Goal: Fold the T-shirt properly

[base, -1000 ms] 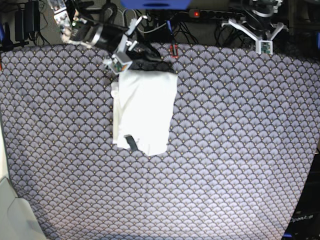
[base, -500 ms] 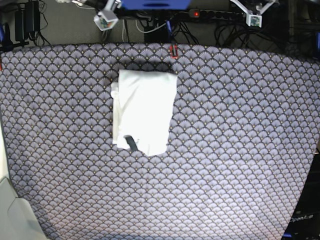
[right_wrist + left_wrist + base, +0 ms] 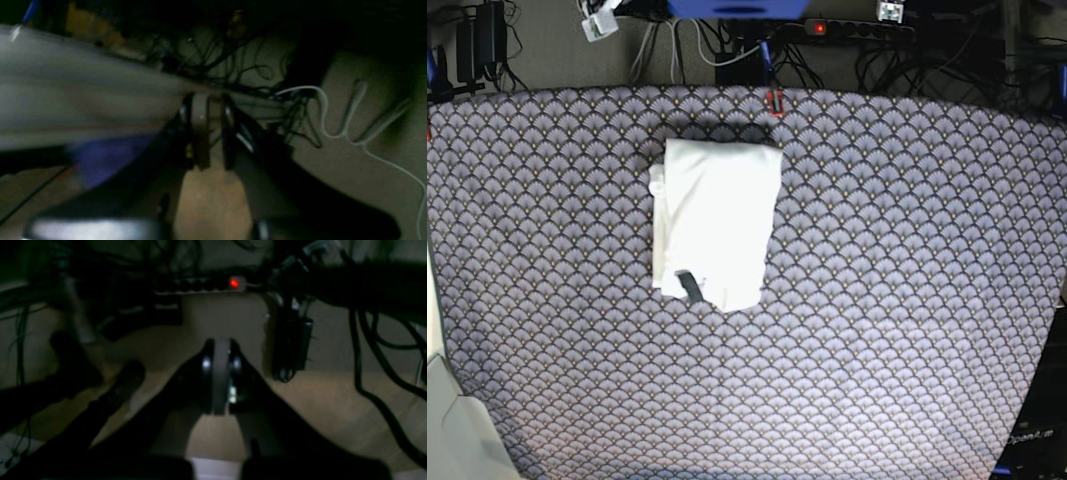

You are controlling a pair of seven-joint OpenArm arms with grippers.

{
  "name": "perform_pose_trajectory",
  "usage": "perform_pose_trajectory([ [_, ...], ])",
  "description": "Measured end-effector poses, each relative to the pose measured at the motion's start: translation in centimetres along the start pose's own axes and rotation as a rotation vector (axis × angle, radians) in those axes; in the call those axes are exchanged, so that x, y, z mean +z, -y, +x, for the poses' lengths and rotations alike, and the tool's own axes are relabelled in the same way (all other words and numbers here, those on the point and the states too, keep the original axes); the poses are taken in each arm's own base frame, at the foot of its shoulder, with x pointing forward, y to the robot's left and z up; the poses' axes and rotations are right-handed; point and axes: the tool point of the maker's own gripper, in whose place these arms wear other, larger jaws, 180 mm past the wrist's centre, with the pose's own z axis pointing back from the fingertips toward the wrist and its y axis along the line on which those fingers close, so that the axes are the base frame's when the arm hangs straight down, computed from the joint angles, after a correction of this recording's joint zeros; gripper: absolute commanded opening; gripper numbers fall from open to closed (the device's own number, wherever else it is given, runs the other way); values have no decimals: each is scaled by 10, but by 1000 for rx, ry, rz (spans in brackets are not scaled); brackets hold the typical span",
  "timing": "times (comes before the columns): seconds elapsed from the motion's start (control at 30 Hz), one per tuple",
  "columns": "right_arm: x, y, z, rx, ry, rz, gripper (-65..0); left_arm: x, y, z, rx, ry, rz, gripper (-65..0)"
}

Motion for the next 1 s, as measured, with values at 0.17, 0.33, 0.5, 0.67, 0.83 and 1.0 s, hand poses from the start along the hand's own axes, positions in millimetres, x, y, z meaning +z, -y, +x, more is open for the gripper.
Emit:
perform_pose_trajectory([
  [0.17,-12,56,-17,-63,-70,-123,-600,-34,2,23,11,26,11,-647],
  [0.33,-24,102,-19,-133,-103,-230,-600,-61,-14,49,11,31,51,-647],
  [0.5,-20,141,-13,-207,-60,-354,-599,-90,-30,63,17,-33,107,-647],
  [0.67,-8,152,-26,-239,-45,-436,-596,-102,-33,69,30,-85,118,-647],
  [0.83,10,190,-28,-121,-85,-698,-595,-106,-31,64,35,-132,120,-647],
  [1.0,18,201,-33,-49,-124,-853,-595,-108,-22,61,40,-153,126,-647],
])
